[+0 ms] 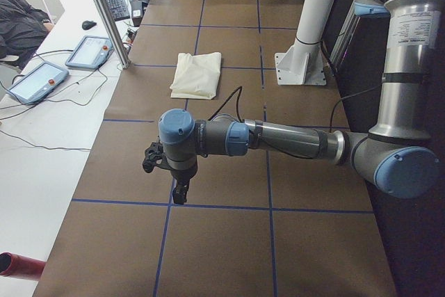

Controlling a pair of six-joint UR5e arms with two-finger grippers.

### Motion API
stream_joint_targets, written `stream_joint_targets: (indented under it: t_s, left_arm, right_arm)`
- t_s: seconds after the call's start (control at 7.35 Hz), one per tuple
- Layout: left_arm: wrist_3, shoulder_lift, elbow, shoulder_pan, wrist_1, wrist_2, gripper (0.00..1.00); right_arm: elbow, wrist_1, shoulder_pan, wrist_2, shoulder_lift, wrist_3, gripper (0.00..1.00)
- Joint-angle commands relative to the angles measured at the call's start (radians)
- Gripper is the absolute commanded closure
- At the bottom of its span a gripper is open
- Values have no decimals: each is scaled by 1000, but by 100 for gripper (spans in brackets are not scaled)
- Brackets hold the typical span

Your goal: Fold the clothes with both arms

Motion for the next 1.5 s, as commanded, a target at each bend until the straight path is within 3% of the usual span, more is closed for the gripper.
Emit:
stream_joint_targets:
  t_s: [0.0,1.36]
  left_arm:
    - [1,4,4,0,-17,4,0]
    - [-1,11,-9,0,-17,4,0]
  right_arm:
    - [-1,0,0,1,-1,-1,0]
    - [-1,1,0,1,-1,-1,0]
